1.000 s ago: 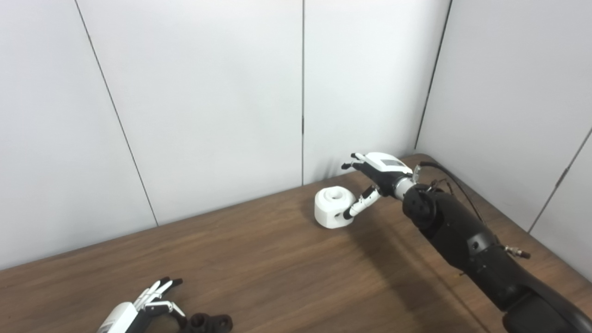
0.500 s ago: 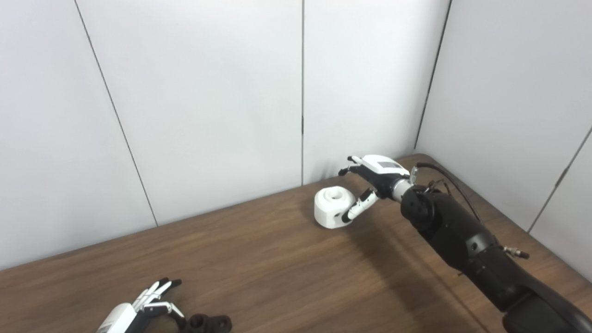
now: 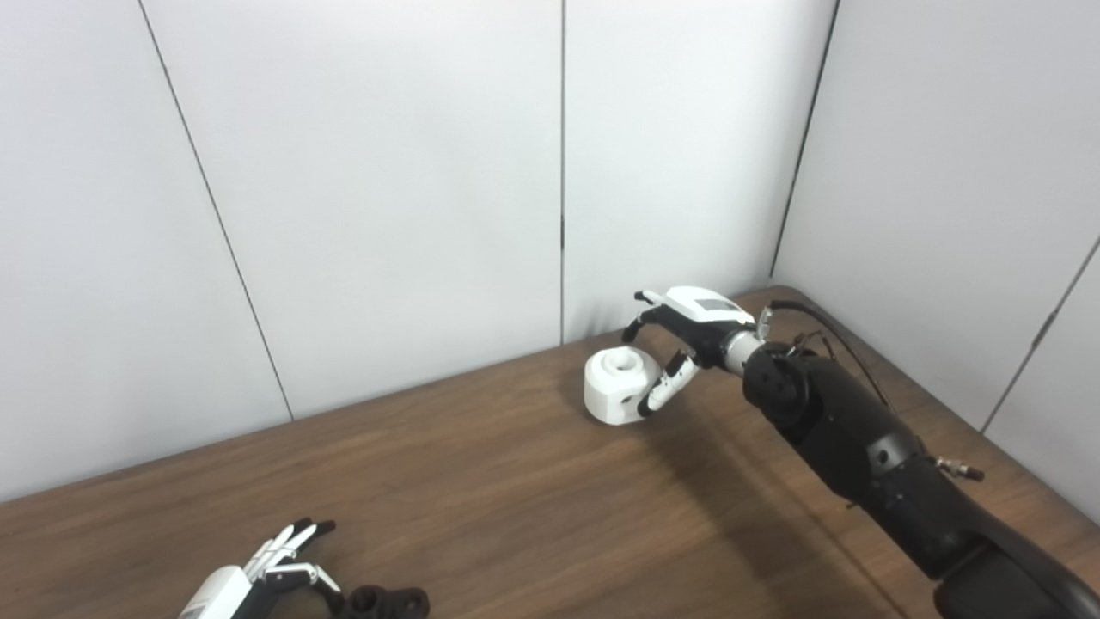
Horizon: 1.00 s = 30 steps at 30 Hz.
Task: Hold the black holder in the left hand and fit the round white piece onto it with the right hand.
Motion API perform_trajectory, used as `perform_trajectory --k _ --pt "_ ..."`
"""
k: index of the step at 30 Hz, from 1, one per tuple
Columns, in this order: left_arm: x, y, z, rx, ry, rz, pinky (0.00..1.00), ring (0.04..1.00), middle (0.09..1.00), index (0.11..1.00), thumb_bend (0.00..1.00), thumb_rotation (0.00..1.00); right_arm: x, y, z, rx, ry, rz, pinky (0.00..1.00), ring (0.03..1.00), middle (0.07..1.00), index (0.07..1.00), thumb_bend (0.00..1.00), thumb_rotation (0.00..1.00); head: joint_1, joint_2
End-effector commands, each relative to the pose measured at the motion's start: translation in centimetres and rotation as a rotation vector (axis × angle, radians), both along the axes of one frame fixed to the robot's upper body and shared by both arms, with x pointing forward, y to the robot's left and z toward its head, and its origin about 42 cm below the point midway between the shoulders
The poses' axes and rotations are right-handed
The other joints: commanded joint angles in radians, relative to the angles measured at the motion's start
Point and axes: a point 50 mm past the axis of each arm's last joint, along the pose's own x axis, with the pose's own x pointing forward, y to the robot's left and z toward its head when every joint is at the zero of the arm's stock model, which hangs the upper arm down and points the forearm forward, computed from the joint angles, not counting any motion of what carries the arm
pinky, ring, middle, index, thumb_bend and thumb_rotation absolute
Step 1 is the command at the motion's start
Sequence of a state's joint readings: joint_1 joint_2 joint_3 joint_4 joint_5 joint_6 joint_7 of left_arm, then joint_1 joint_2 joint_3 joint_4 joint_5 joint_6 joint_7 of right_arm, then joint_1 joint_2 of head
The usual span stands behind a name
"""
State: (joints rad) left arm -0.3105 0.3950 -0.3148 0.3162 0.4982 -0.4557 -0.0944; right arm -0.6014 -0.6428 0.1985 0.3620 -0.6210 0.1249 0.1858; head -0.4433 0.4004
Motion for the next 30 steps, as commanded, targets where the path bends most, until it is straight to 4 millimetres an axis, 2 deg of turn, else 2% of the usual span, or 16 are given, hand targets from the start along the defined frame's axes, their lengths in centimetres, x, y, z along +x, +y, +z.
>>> perform_trajectory --k 1,4,22,30 --pt "-0.2 1.6 -0.2 0.057 0.022 0.008 1.00 1.000 0.950 0.481 0.51 0.05 0.4 -0.3 2.6 -0.003 -0.128 0.012 0.82 0.949 0.901 0.517 0.58 0.15 0.000 0.001" --pt "-0.2 1.6 -0.2 0.064 0.025 0.010 1.00 1.000 0.952 0.480 0.51 0.05 0.3 -0.1 2.4 -0.003 -0.163 0.021 0.82 0.924 0.865 0.485 0.52 0.14 0.000 0.002" --pt "-0.2 1.7 0.0 0.059 0.023 0.009 1.00 1.000 0.950 0.480 0.51 0.05 -0.4 -0.4 2.5 -0.003 -0.194 0.015 0.81 0.915 0.855 0.483 0.51 0.13 0.004 0.007" --pt "0.4 1.5 0.9 0.084 0.023 0.016 1.00 1.000 0.958 0.481 0.51 0.05 -1.3 1.3 3.5 0.023 -0.242 0.041 0.85 0.931 0.858 0.482 0.51 0.13 0.016 0.033"
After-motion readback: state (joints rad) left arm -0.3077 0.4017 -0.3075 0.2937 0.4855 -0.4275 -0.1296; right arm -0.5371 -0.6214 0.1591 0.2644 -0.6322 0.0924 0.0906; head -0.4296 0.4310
